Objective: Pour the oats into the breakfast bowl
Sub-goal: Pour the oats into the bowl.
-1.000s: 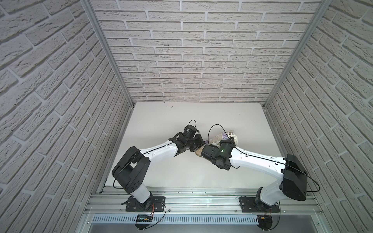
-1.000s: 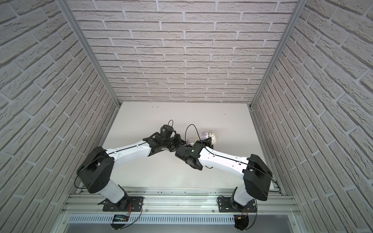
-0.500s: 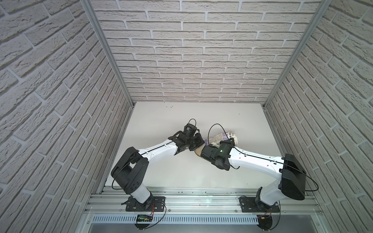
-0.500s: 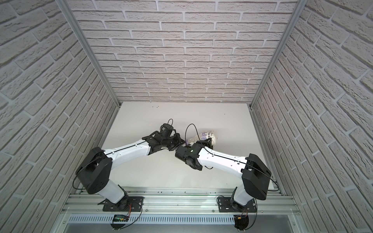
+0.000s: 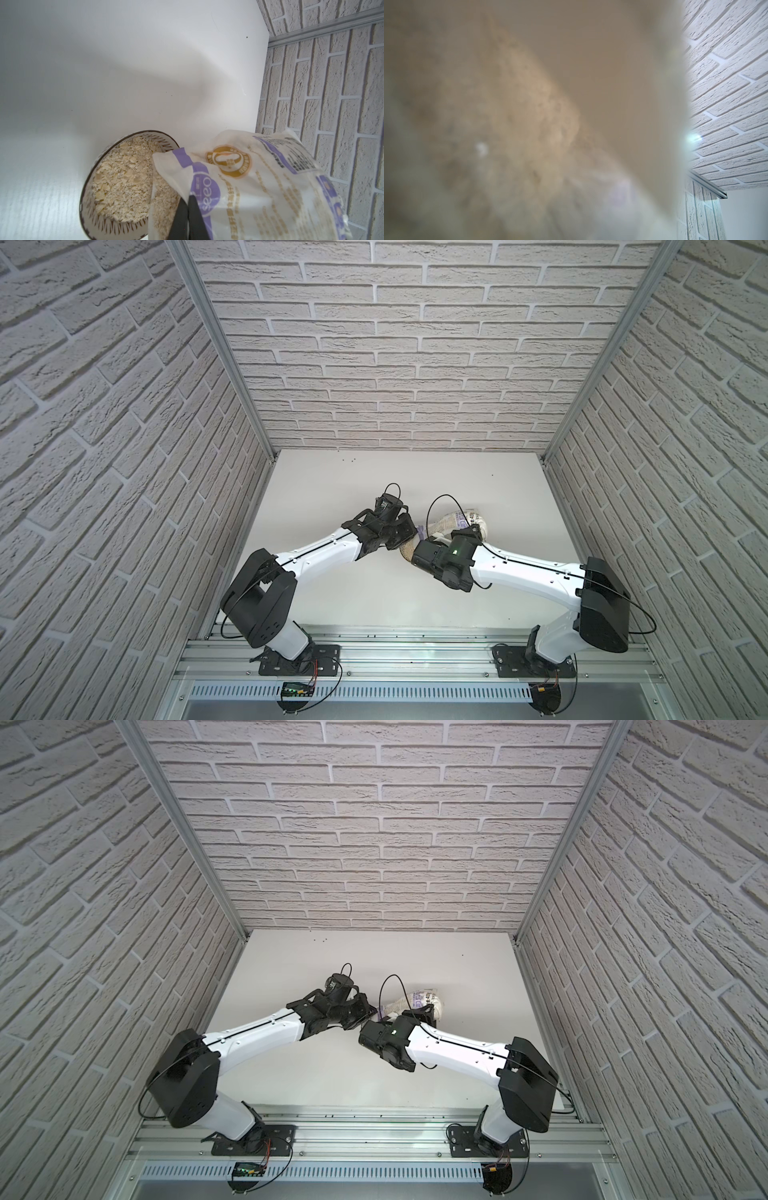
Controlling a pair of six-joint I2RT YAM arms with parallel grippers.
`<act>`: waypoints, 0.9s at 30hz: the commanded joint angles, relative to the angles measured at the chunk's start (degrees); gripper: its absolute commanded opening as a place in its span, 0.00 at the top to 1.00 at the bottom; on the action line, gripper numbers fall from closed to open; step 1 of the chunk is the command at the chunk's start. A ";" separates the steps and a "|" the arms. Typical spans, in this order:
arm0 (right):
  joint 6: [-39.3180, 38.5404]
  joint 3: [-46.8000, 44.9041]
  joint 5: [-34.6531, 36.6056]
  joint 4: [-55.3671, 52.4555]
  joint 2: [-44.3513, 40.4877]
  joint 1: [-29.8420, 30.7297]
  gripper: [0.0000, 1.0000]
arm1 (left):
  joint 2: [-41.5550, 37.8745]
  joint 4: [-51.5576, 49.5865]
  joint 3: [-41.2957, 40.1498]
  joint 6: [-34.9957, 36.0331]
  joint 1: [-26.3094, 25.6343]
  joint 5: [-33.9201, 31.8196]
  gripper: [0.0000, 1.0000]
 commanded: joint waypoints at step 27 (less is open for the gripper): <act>10.53 0.89 7.54 -3.32 -2.13 0.26 0.96 | 2.83 -3.09 -0.12 0.66 0.39 -3.19 1.00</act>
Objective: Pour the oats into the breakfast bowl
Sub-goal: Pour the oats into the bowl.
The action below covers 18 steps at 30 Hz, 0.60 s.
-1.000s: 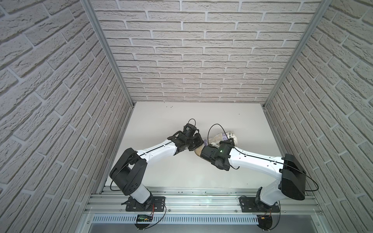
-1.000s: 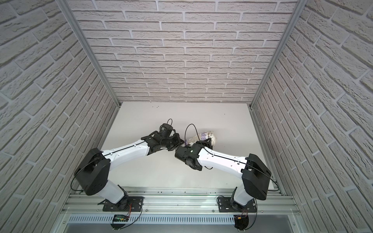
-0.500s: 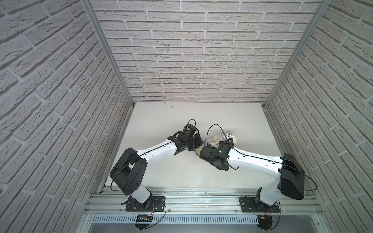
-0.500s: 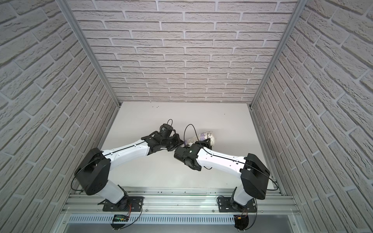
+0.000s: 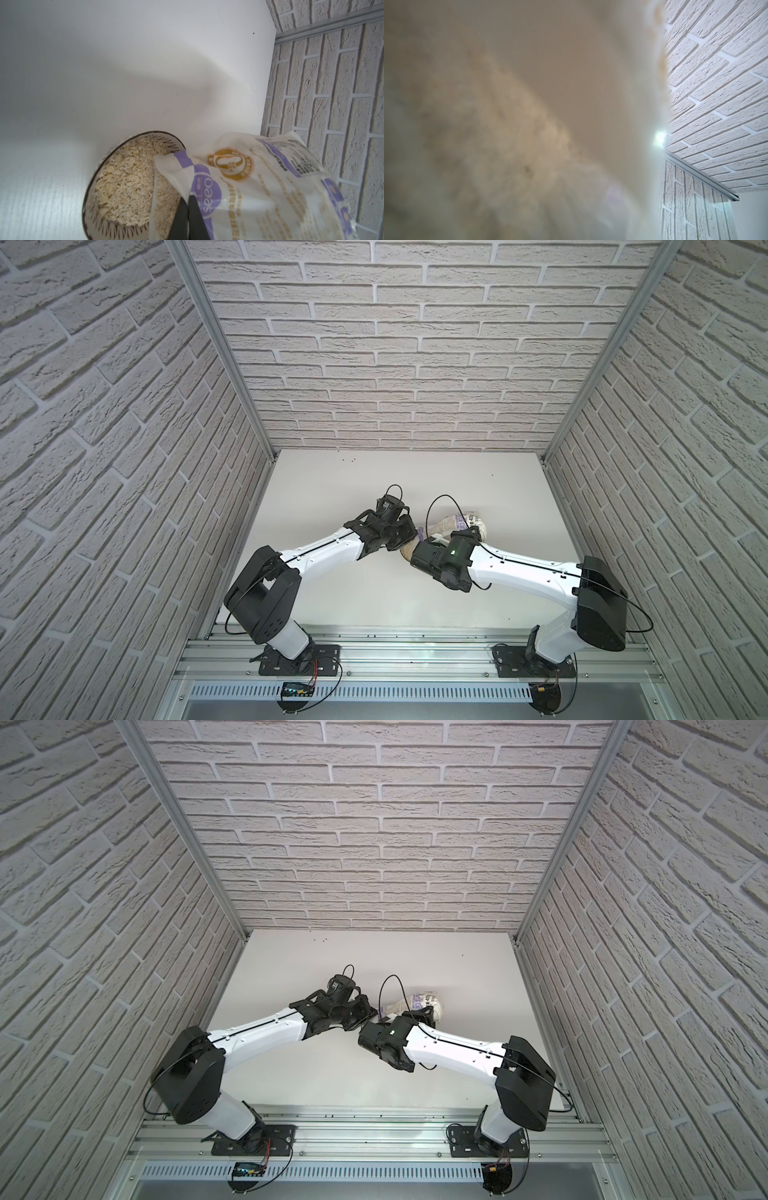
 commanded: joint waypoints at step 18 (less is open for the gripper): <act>11.76 -4.38 3.39 0.03 -6.49 -0.17 0.97 | 1.28 -9.43 6.62 1.43 -0.79 -4.56 1.00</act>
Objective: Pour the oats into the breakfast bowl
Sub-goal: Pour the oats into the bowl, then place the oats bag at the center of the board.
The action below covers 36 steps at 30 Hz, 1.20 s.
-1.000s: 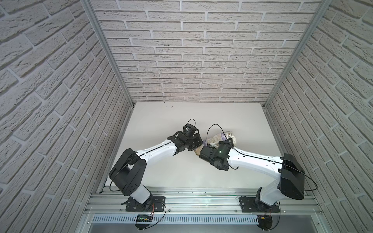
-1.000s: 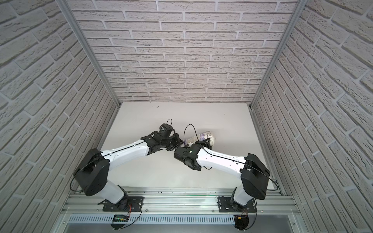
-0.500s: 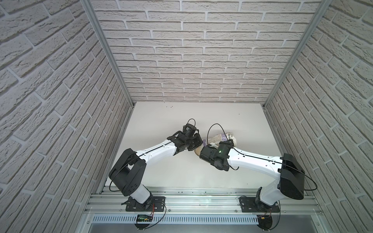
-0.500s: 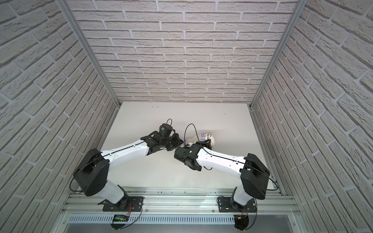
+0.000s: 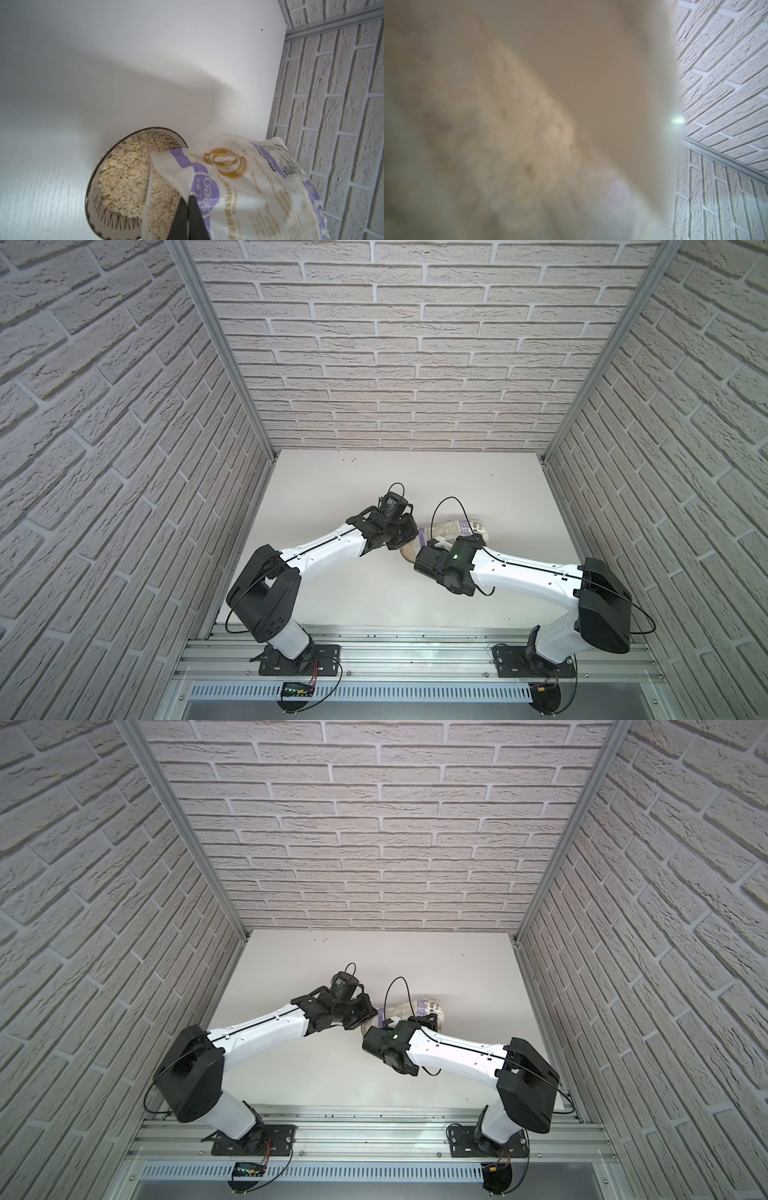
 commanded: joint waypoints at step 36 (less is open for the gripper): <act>1.75 -4.37 -13.19 29.36 -15.10 -10.43 0.96 | 5.82 -24.99 38.16 12.71 -0.61 -8.93 1.00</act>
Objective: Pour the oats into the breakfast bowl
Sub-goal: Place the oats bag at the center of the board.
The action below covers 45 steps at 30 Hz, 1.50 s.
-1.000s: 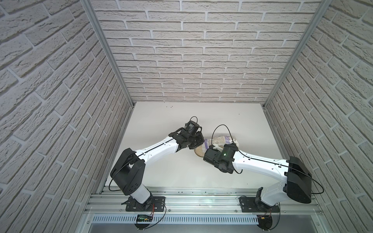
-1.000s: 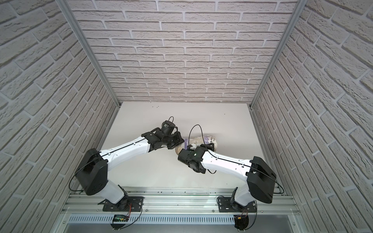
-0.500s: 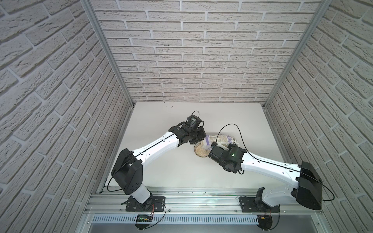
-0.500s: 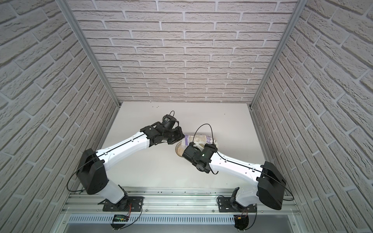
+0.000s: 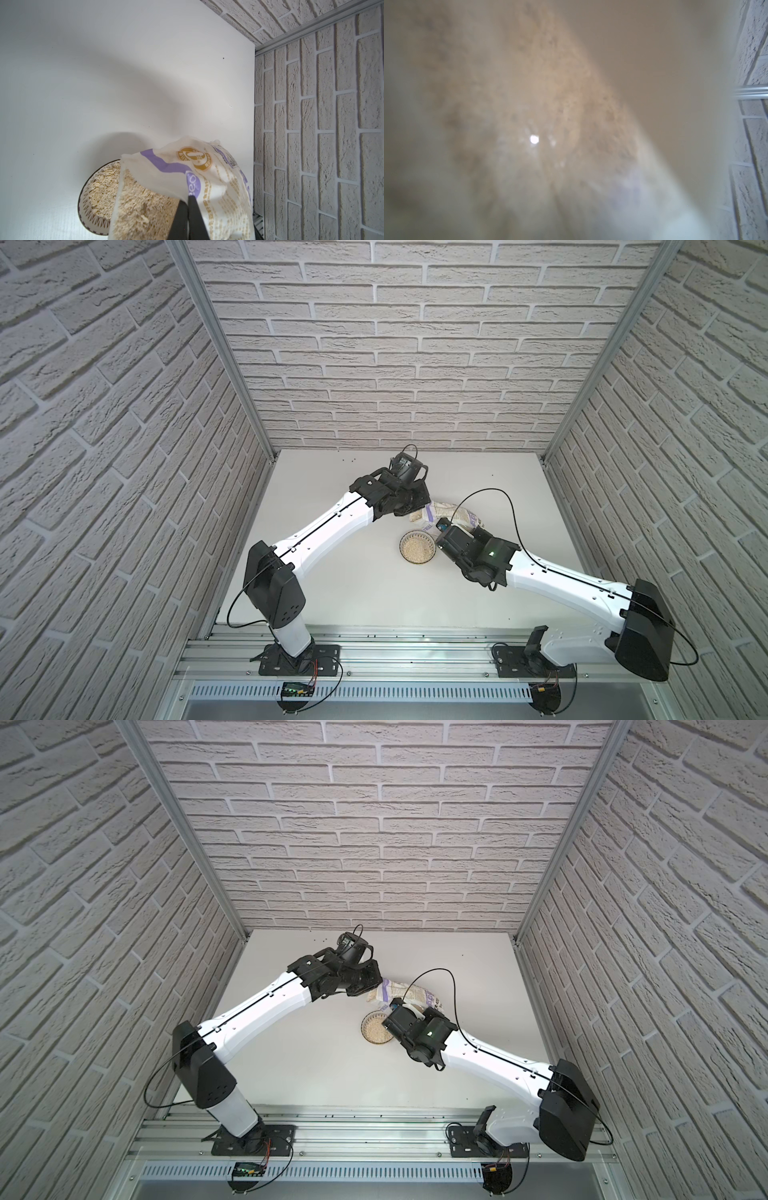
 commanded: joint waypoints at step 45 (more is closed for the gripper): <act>42.77 -32.06 -6.19 51.01 0.21 -2.69 0.39 | 24.83 -14.97 38.51 6.68 -8.46 -0.31 1.00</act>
